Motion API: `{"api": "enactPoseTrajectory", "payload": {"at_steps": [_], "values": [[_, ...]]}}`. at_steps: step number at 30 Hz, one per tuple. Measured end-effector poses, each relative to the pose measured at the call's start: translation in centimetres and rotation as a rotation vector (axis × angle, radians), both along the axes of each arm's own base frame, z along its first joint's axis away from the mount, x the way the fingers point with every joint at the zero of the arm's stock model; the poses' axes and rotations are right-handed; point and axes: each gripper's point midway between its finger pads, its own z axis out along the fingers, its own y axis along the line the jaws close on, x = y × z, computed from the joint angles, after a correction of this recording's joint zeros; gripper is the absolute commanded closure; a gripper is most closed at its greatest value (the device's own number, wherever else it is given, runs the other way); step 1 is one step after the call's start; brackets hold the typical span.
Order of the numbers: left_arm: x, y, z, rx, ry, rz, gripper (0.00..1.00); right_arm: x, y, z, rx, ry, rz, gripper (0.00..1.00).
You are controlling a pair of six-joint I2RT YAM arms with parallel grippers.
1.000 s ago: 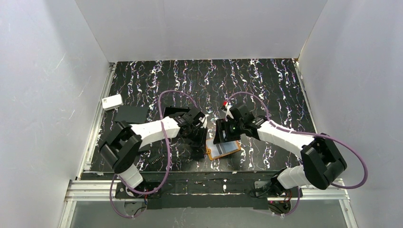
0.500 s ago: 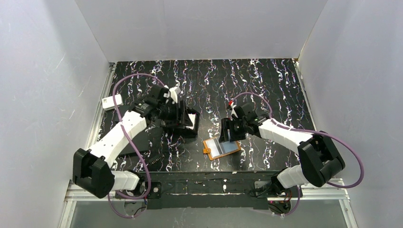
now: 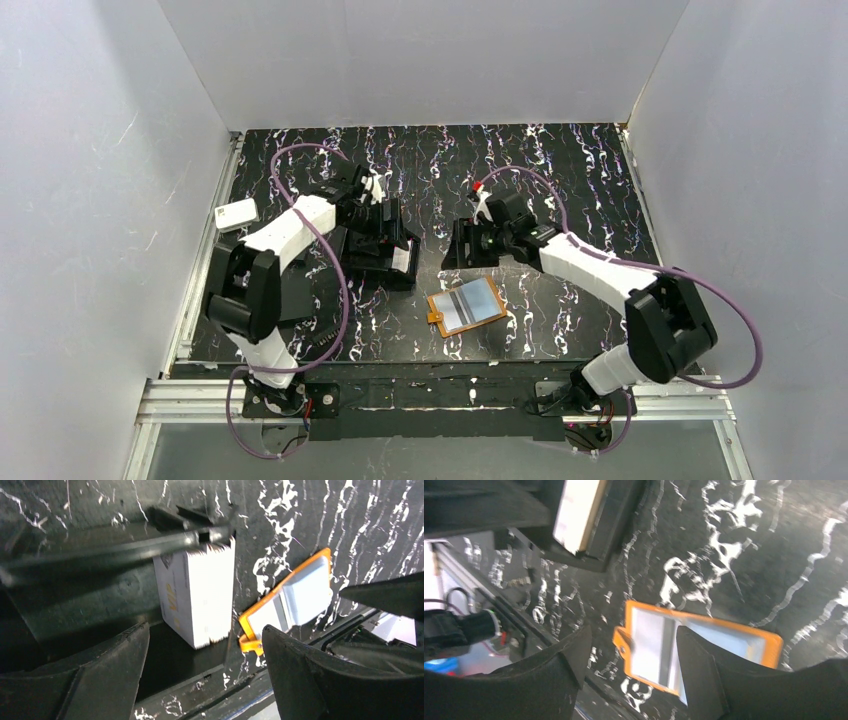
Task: Put the credit cards into the card holder
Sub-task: Pick up the credit card from the storage box.
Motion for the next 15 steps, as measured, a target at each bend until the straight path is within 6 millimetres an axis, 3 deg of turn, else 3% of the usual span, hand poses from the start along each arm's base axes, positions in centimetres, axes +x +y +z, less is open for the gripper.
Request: {"api": "enactPoseTrajectory", "payload": {"at_steps": [7, 15], "values": [[1.3, -0.8, -2.8, -0.016, 0.041, -0.016, 0.21, 1.6, 4.7, -1.2, 0.198, 0.121, -0.017, 0.42], [1.4, -1.5, -2.6, -0.054, 0.03, -0.038, 0.16, 2.8, 7.4, -4.1, 0.323, 0.229, -0.059, 0.5]]}}
